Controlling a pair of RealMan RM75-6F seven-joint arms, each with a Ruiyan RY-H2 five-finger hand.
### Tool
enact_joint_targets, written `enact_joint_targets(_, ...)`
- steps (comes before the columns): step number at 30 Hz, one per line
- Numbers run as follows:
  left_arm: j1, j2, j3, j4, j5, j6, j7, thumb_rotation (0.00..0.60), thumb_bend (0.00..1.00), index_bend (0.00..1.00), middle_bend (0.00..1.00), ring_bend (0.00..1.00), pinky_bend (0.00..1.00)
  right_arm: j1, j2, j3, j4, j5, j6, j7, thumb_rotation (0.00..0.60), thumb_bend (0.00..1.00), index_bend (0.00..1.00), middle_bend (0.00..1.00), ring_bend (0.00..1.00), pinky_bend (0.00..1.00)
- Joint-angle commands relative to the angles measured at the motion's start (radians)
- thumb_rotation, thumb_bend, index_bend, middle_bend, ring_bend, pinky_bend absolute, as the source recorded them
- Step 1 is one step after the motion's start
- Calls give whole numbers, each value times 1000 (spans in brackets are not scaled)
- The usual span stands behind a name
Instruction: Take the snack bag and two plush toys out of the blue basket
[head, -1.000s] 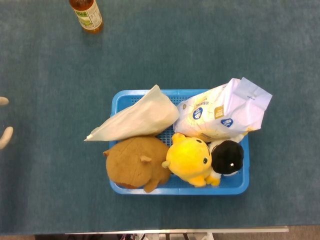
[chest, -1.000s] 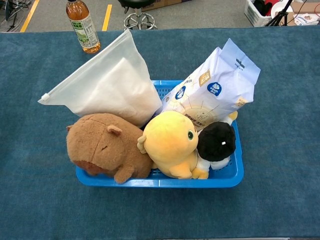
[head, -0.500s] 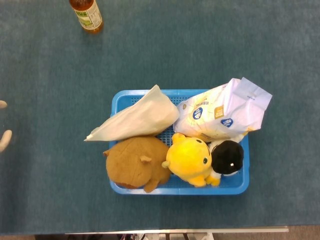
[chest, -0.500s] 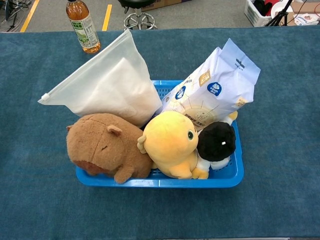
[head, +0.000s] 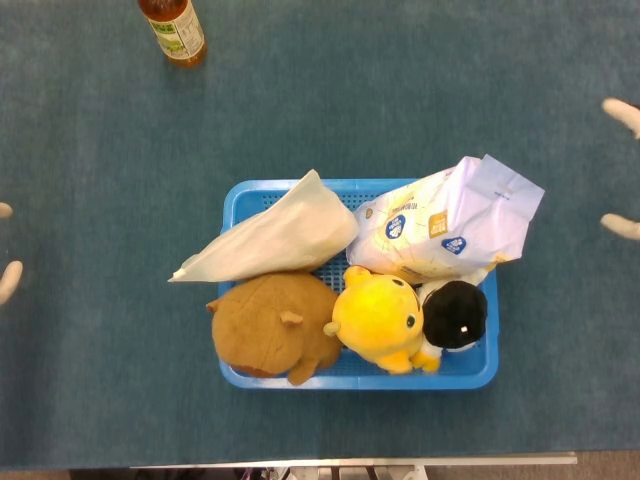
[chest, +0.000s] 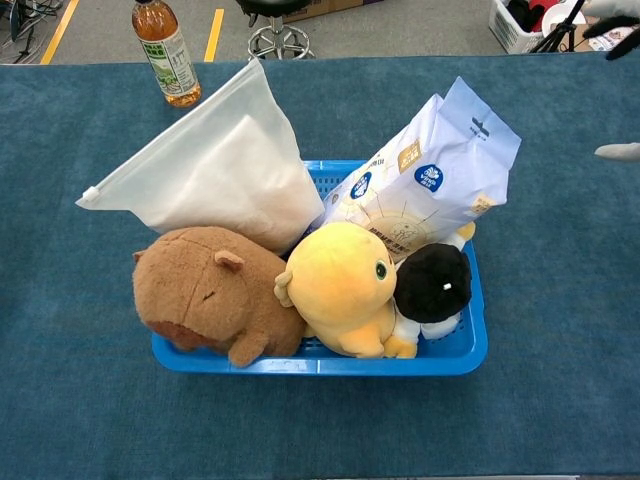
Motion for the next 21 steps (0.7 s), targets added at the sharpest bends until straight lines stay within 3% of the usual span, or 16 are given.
enact_joint_targets(1,-2,-1,0,-1,1,-4,2,600,232,331,352,301,415,20,-4,-10,-8,-23,-17,19,600,0,0,75,132,477)
enact_joint_targets(21,2,-4,0,4,-6,-7,-4,600,232,332,362,303,415,15,-81,-89,-13,-78,18,47,600,0,0,41,88,431)
